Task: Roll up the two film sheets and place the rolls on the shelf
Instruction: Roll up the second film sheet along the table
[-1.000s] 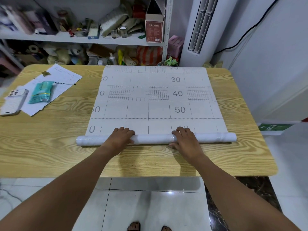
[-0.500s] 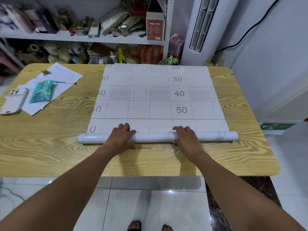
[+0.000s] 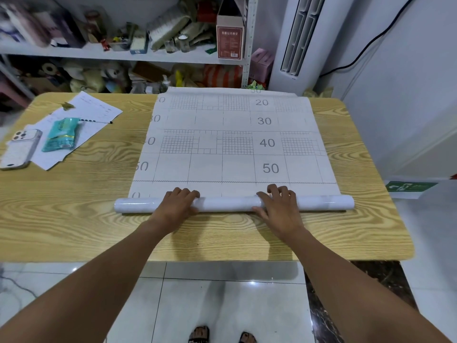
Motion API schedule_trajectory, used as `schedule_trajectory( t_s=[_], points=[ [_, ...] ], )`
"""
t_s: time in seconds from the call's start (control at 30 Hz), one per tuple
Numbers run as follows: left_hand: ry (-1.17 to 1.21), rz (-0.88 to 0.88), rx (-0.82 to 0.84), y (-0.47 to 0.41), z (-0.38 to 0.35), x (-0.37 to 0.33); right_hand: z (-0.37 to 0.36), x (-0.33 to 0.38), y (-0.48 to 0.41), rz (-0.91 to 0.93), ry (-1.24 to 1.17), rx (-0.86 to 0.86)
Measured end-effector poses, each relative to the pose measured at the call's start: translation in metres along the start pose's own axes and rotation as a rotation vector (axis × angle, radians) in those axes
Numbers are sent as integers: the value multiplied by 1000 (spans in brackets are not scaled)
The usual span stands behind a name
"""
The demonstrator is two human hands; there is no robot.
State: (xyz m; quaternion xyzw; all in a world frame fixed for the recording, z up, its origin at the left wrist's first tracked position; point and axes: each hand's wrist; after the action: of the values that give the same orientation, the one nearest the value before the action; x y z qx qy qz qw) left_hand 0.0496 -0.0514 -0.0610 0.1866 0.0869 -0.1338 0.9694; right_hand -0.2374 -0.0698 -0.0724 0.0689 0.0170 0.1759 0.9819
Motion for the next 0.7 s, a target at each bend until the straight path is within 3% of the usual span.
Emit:
schedule_trajectory(
  t_s=[0.43, 0.7],
  points=[
    [182, 20, 14, 0, 3, 1, -3, 1, 1, 12, 28, -24],
    [-21, 5, 11, 0, 0, -2, -6, 2, 0, 0, -3, -51]
  ],
)
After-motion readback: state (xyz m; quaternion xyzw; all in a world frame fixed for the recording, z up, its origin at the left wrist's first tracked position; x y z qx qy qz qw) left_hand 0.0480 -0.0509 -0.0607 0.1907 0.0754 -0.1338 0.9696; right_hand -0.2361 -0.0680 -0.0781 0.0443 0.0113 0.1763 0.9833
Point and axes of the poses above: each hand's wrist, its own y-axis away from the middle knuckle, its own z-axis out of the back of the hand, x = y × z, and after that the axes turned 11 degrees about x, right-handed
